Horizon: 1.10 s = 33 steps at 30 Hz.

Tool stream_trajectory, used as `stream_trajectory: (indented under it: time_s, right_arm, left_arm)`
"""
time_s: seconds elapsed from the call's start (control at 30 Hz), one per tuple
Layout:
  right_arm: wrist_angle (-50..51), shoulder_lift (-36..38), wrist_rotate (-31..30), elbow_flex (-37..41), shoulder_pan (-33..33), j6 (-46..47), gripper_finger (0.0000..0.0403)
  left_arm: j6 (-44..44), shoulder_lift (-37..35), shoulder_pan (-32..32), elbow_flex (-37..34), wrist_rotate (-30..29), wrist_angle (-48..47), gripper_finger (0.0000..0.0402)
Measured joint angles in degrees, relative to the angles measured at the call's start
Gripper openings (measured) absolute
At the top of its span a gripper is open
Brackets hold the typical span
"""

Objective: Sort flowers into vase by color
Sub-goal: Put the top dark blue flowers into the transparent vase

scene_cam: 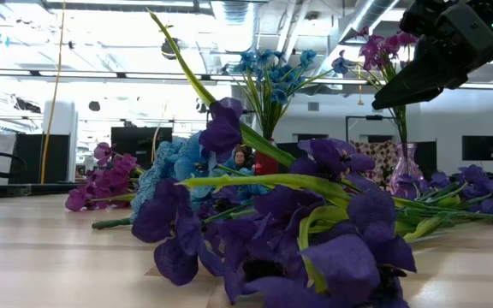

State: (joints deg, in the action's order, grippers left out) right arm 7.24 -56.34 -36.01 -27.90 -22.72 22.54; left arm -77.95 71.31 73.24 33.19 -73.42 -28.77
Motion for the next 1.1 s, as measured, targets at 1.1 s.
stream_trajectory:
  time_s: [1.1]
  right_arm:
    - [0.0, 0.0, 0.0, 0.0, 0.0, 0.0, 0.0230]
  left_arm:
    - [8.5, -19.0, -0.4, 0.1, 14.7, -0.2, 0.0194]
